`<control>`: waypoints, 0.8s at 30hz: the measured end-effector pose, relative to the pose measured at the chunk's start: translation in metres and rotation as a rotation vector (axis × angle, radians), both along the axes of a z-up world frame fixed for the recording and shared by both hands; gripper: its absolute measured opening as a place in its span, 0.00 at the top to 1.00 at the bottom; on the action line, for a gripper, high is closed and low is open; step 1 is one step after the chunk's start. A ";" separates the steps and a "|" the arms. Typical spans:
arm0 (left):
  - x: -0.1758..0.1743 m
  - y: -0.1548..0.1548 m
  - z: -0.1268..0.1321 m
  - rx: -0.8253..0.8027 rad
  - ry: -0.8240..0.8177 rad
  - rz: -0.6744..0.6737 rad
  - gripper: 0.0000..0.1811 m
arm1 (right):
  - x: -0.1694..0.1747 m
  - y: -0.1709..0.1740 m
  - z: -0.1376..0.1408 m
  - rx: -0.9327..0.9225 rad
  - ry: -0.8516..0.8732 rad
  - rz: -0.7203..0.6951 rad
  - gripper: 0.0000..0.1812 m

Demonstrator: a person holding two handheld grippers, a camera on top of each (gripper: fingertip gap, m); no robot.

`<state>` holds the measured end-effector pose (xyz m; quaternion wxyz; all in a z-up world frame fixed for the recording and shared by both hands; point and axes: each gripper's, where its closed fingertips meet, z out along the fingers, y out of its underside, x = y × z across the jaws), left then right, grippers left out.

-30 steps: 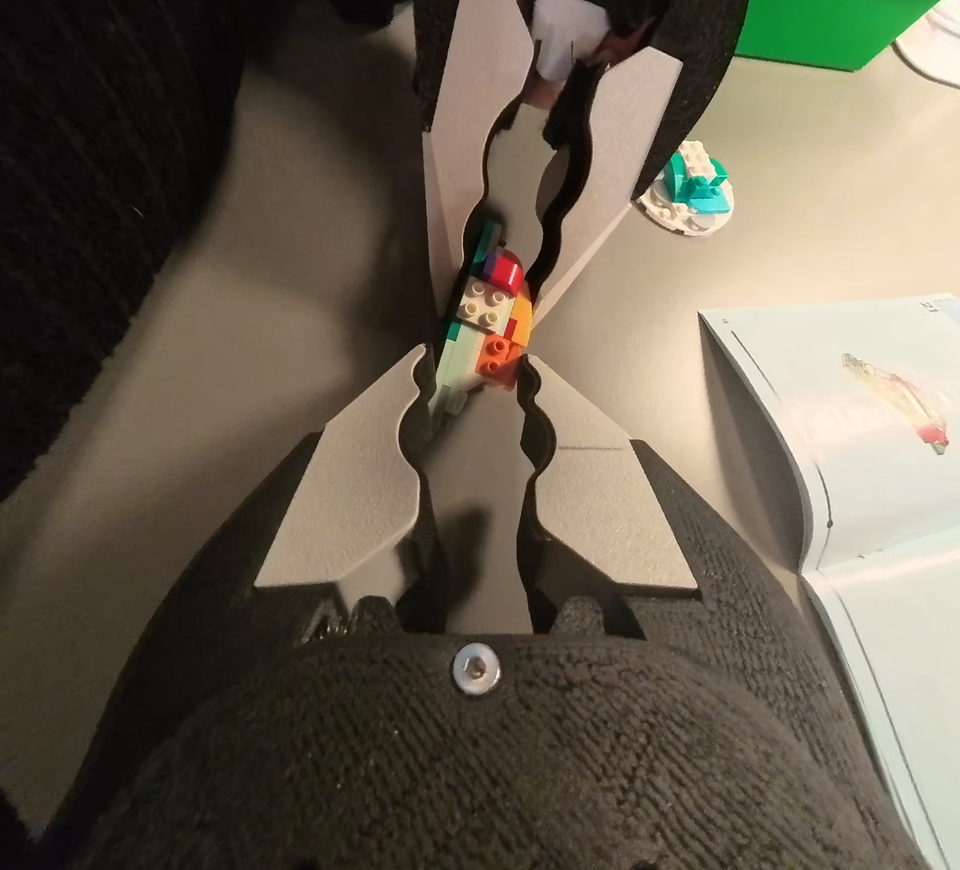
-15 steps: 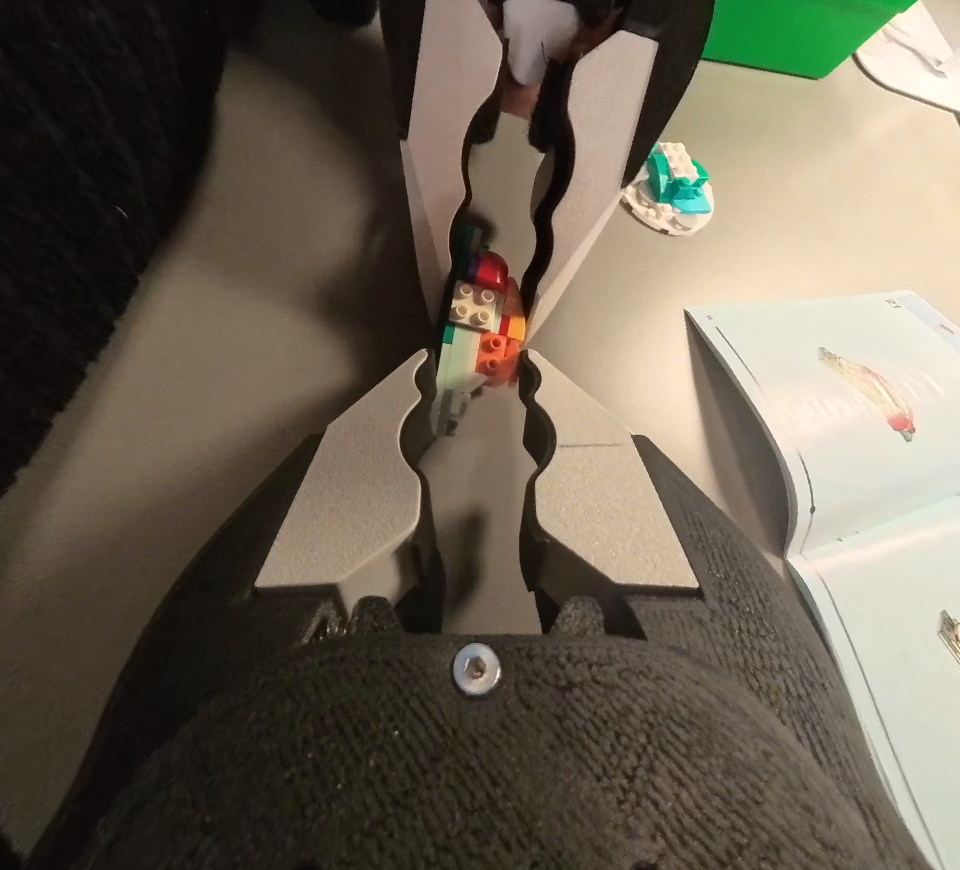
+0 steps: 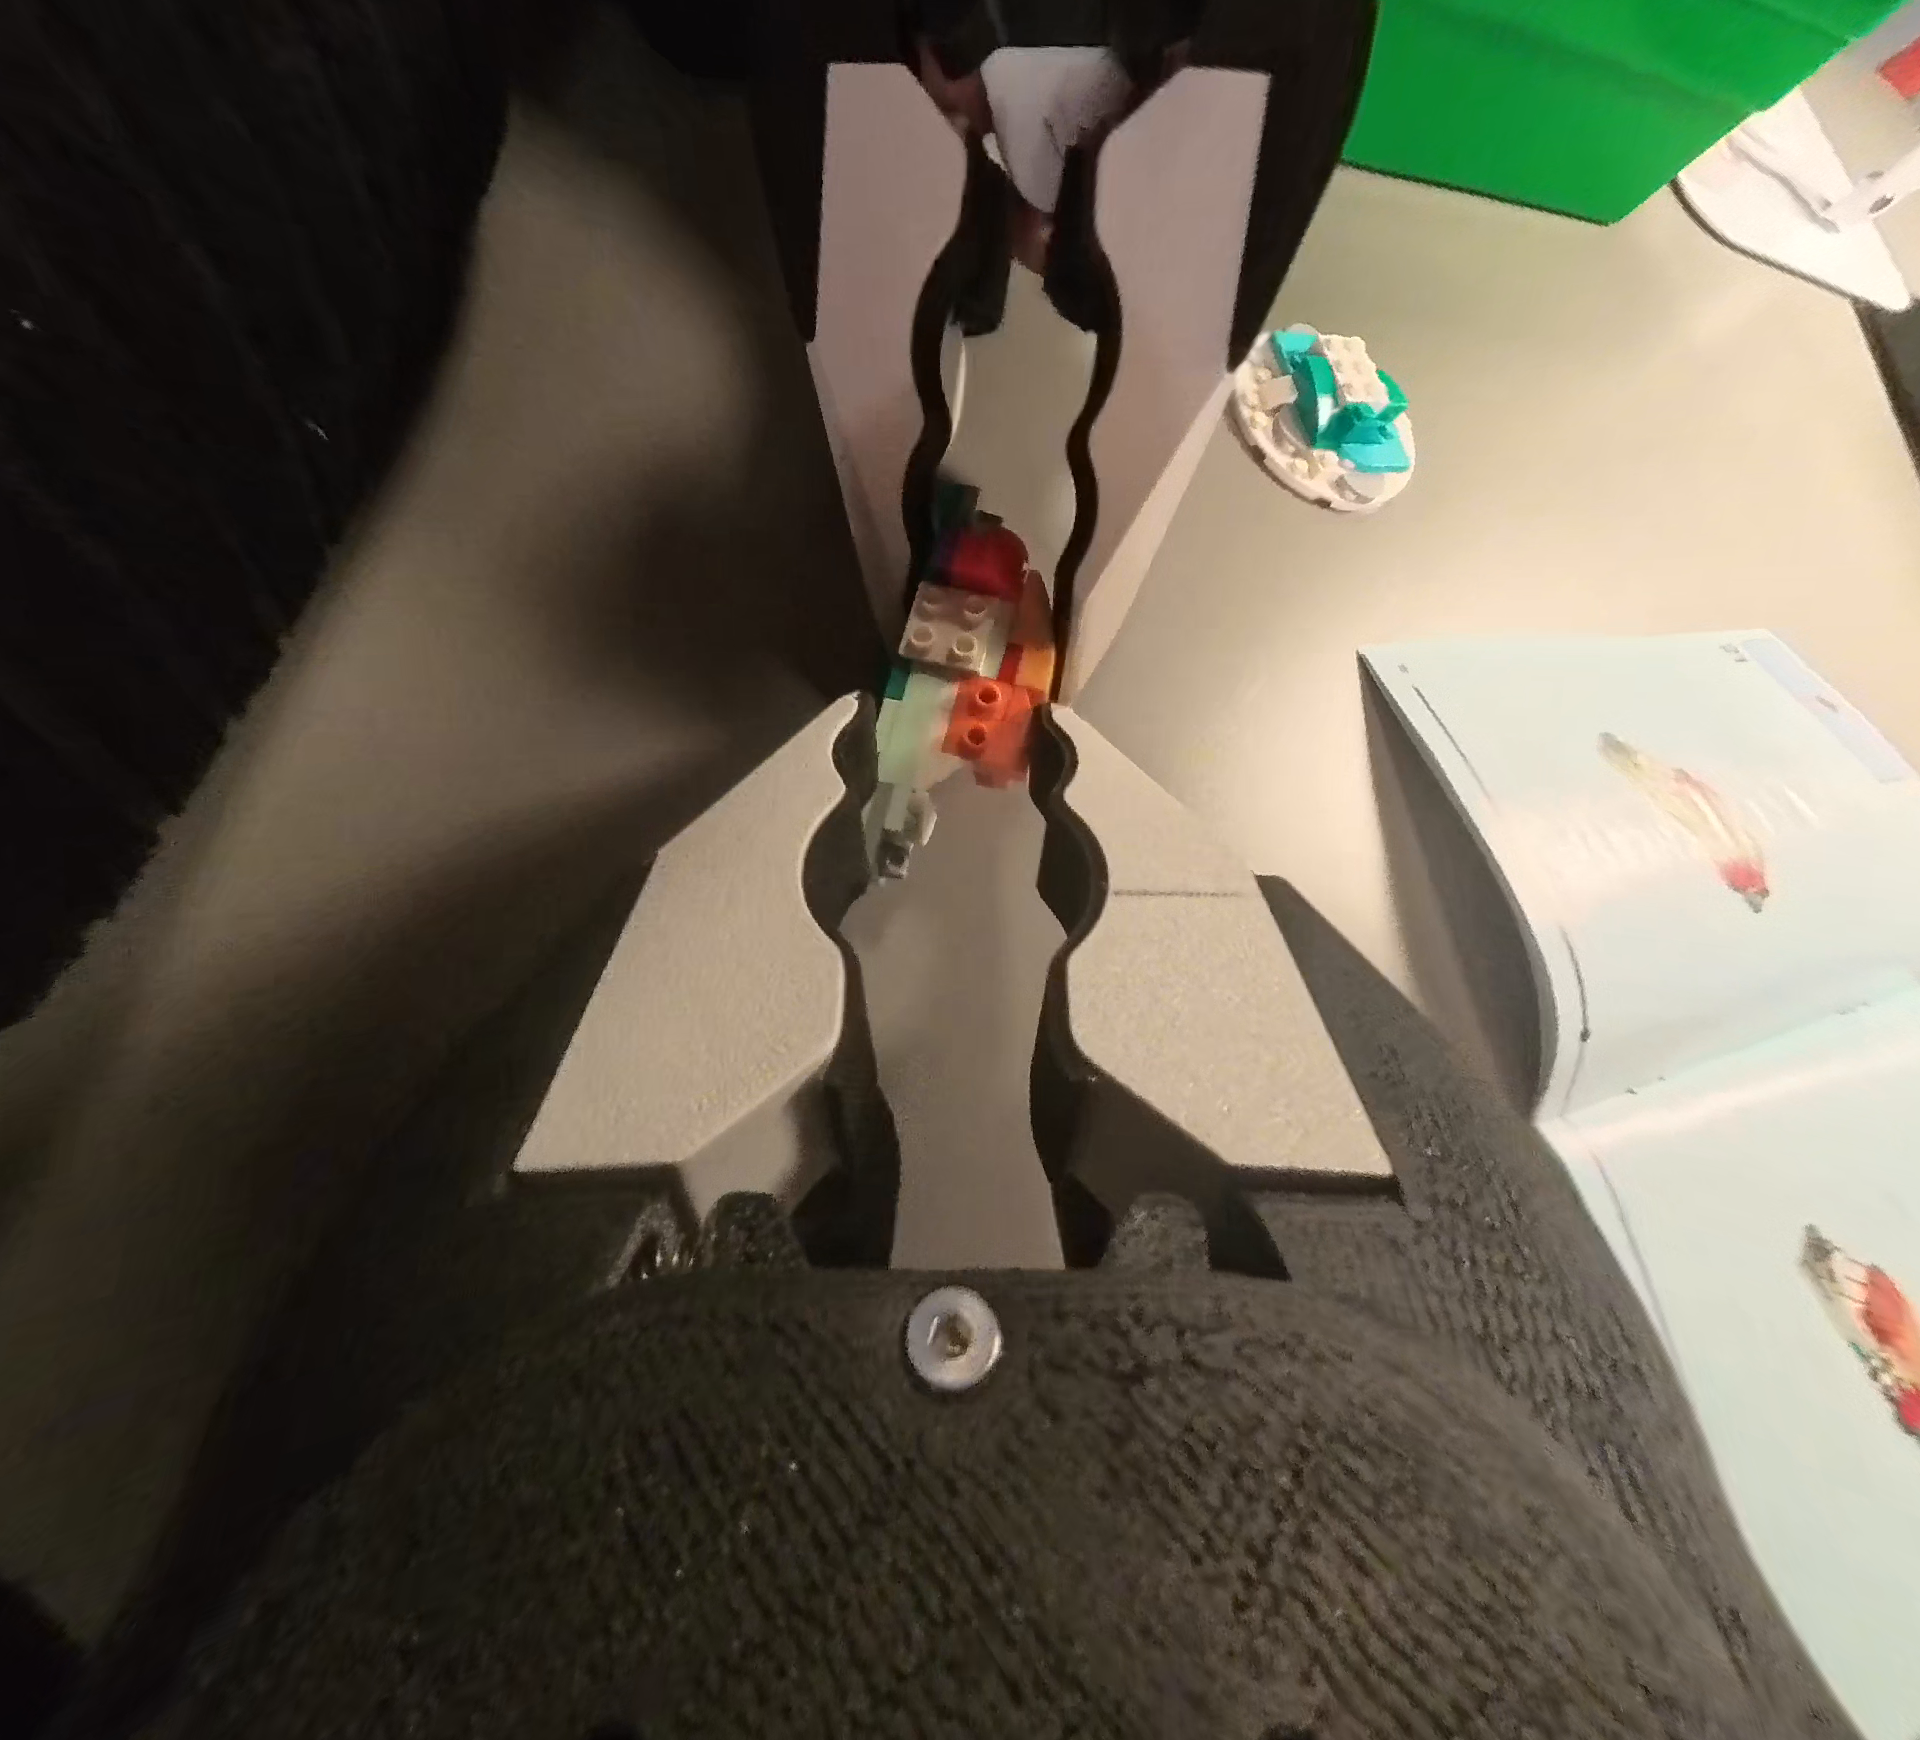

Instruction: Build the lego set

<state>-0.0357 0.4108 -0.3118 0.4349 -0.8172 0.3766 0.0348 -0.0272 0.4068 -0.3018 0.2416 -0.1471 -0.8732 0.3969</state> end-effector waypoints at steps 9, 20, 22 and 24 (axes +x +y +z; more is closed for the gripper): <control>-0.004 0.000 0.000 0.004 -0.034 0.013 0.86 | -0.004 0.001 0.001 -0.077 -0.039 -0.048 0.84; -0.014 0.011 0.030 0.345 0.304 -0.021 0.85 | 0.000 0.003 0.019 -0.548 -0.517 -0.103 0.68; -0.012 0.012 0.035 0.389 0.341 -0.031 0.85 | -0.005 0.001 0.019 -0.534 -0.474 -0.126 0.81; -0.010 0.012 0.039 0.419 0.330 -0.022 0.84 | -0.008 0.003 0.023 -0.512 -0.408 -0.129 0.87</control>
